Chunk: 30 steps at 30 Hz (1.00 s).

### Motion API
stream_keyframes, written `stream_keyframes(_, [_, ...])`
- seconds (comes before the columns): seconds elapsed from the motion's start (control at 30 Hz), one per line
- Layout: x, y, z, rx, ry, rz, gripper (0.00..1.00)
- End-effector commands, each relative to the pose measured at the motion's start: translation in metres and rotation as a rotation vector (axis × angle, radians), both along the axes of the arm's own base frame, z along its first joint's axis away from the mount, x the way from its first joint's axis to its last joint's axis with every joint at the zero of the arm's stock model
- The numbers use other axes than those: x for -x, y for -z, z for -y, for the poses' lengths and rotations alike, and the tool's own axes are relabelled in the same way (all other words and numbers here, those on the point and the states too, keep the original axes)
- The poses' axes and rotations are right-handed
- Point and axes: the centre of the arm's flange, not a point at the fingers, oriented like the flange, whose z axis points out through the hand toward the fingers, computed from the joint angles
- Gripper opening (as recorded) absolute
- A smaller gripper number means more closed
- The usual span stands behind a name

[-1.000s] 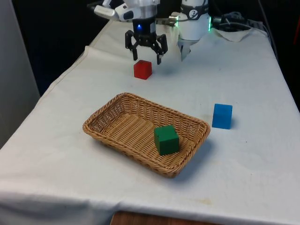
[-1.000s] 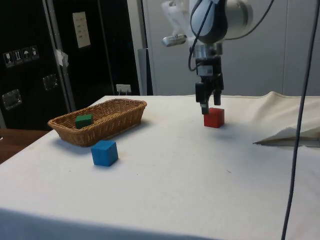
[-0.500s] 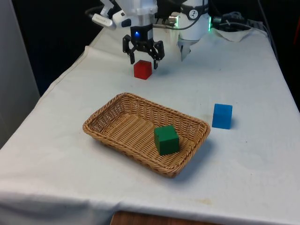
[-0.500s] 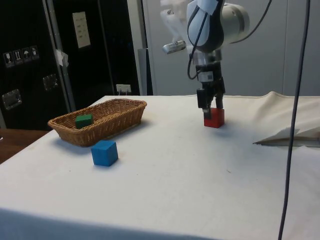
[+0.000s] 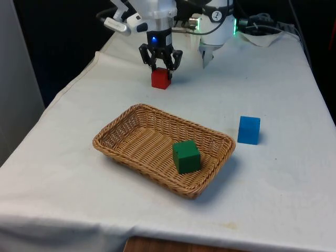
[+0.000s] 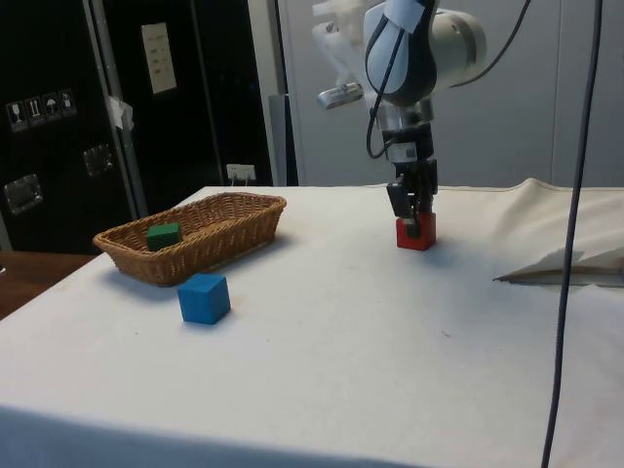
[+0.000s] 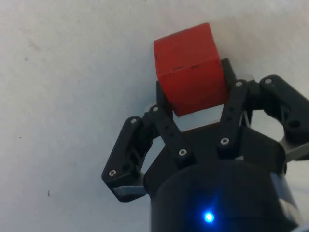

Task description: Pick up exactly two blocks and place them into the basket.

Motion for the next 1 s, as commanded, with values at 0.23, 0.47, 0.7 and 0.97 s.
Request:
stream_keyframes(0.23, [-0.002, -0.008, 0.001, -0.014, -0.001, 0.015, 0.0])
stream_keyframes(0.47, [-0.007, -0.024, 0.002, -0.032, 0.0, 0.037, 0.0])
stream_keyframes(0.7, [-0.015, -0.043, 0.002, -0.053, -0.008, 0.064, 0.0])
stream_keyframes(0.97, [-0.031, -0.067, 0.0, -0.085, -0.026, 0.086, 0.0])
